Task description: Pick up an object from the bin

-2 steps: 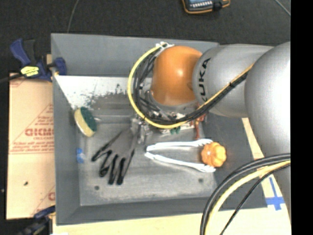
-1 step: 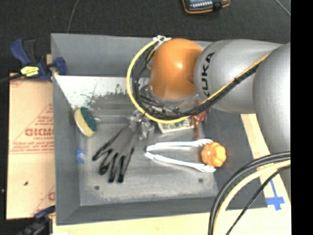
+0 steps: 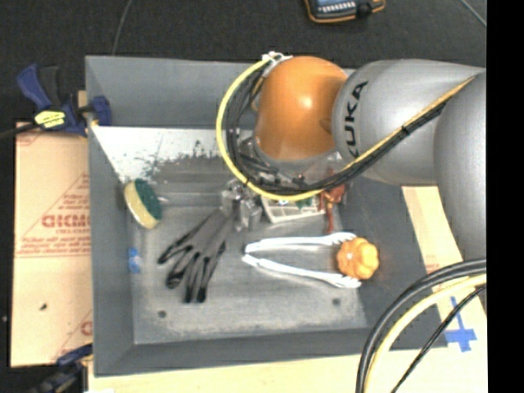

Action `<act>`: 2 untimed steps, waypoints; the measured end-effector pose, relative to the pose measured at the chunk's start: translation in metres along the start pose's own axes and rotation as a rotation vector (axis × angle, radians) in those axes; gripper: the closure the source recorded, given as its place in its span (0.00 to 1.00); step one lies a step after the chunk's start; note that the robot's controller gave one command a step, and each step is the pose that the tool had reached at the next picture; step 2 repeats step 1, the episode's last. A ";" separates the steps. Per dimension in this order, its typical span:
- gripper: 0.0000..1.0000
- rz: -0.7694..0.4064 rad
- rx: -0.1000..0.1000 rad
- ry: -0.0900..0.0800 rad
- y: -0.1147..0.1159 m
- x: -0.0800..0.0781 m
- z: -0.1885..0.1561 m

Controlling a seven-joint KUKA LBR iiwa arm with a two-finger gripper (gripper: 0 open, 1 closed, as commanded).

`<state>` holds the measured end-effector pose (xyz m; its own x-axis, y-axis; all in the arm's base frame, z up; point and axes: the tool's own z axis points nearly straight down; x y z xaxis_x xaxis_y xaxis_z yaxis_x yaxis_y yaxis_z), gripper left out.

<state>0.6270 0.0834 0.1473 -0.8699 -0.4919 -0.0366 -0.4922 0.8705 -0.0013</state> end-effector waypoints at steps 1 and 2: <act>1.00 0.031 0.001 0.000 0.016 0.033 -0.121; 1.00 0.031 0.001 0.000 0.016 0.033 -0.121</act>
Offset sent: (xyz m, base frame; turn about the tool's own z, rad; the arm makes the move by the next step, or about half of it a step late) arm -0.0075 0.0032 0.1800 0.0151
